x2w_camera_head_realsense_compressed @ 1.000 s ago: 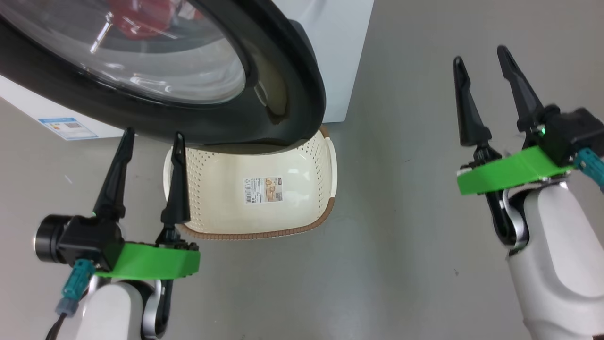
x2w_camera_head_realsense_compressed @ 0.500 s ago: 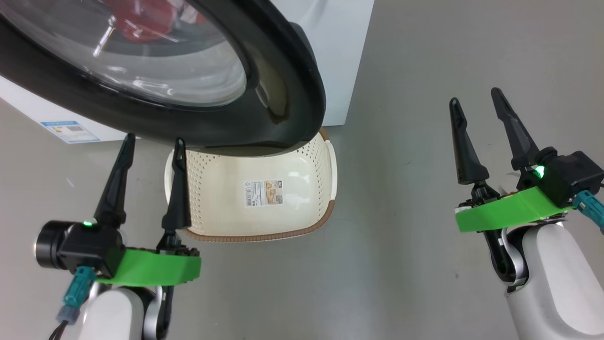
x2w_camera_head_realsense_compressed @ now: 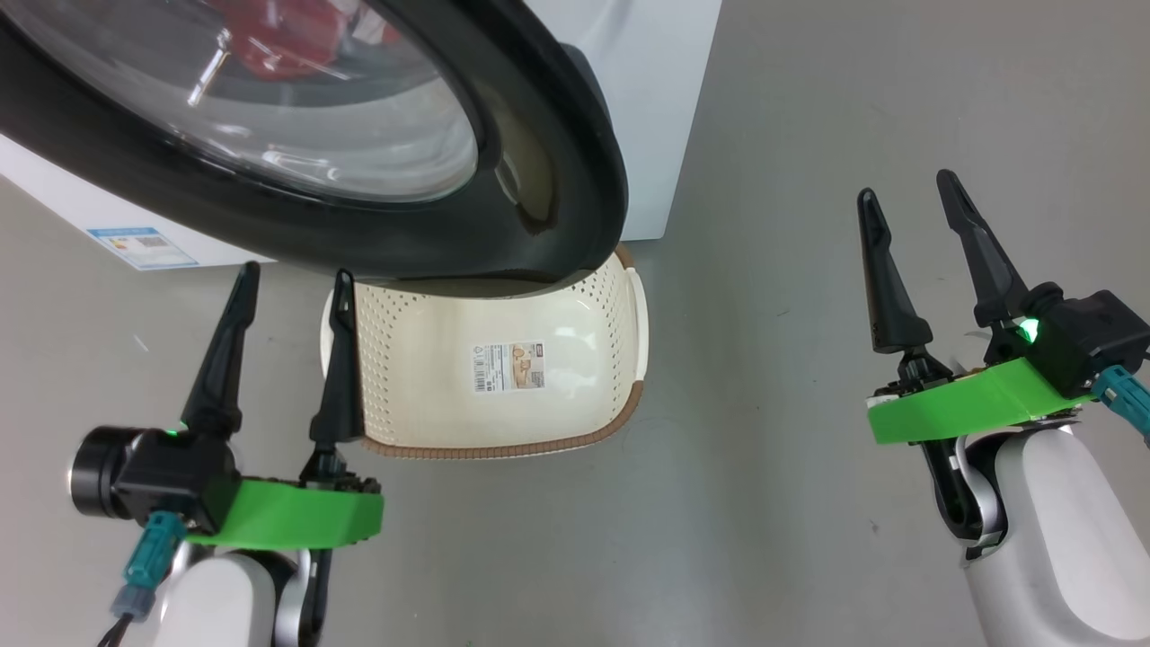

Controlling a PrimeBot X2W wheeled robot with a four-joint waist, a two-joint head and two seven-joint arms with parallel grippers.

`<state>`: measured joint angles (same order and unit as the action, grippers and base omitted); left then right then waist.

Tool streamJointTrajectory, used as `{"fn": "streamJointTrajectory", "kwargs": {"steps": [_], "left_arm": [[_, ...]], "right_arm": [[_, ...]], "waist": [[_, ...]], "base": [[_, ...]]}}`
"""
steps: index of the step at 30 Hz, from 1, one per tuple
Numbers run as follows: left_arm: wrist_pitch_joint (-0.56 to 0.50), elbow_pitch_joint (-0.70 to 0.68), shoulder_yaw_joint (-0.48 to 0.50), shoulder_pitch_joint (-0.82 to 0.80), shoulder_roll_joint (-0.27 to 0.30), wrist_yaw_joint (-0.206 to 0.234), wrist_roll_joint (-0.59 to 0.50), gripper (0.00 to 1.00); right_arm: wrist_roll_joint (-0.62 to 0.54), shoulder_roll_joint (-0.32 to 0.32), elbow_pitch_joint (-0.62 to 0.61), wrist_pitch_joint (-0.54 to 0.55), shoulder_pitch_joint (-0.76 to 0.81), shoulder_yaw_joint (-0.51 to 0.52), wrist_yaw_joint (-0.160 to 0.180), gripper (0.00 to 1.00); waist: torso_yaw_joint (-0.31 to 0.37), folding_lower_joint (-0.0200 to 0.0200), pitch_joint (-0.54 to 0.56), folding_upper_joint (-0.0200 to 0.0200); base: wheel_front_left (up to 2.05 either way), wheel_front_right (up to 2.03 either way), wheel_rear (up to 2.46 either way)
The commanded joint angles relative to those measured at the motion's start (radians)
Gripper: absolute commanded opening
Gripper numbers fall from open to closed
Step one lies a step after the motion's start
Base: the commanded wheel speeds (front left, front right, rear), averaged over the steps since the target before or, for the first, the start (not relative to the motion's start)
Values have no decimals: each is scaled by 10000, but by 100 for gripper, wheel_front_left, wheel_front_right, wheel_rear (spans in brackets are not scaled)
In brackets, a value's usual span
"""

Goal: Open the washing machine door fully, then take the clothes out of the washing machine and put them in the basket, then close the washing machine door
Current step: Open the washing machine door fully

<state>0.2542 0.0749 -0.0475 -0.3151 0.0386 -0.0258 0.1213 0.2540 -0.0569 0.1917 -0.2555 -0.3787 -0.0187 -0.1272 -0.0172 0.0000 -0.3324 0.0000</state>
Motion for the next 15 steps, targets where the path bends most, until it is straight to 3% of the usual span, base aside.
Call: {"fn": "streamJointTrajectory", "kwargs": {"steps": [1, 2, 3, 4, 5, 6, 11, 15], "left_arm": [[76, -206, 295, 92, 125, 23, -87, 100], [76, -203, 285, 97, 125, 19, -90, 100], [76, -203, 278, 100, 124, 17, -95, 100], [76, -199, 270, 98, 124, 5, -97, 100], [76, -188, 272, 85, 123, -15, -94, 100], [76, -174, 277, 69, 123, -34, -93, 100], [76, -182, 205, 32, 120, -50, -105, 100], [76, -179, 65, 16, 119, -47, -70, 100]], "right_arm": [[73, 66, -242, -62, 58, -234, -35, 100], [98, 66, -236, -62, 71, -245, -35, 100], [151, 66, -218, -62, 77, -270, -35, 49], [242, 66, -173, -62, 72, -308, -35, 31], [344, 66, -95, -62, 45, -367, -35, 5], [502, 66, -7, -62, -8, -451, -35, 0], [1439, 66, 453, -62, -531, -722, -35, 0], [3192, 66, 977, -62, -1200, -1225, -35, 0]], "waist": [[-18, 0, 11, 0], [-27, 0, 10, 0], [-34, 0, 5, 0], [-49, 0, -4, 0], [-62, 0, -20, 0], [-73, 0, -35, 0], [-212, 0, -143, 0], [-403, 0, -200, 0]], "base": [[0, 0, 0], [0, 0, 0], [0, 0, 0], [0, 0, 0], [0, 0, 0], [0, 0, 0], [0, 0, 0], [0, 0, 0]]}}
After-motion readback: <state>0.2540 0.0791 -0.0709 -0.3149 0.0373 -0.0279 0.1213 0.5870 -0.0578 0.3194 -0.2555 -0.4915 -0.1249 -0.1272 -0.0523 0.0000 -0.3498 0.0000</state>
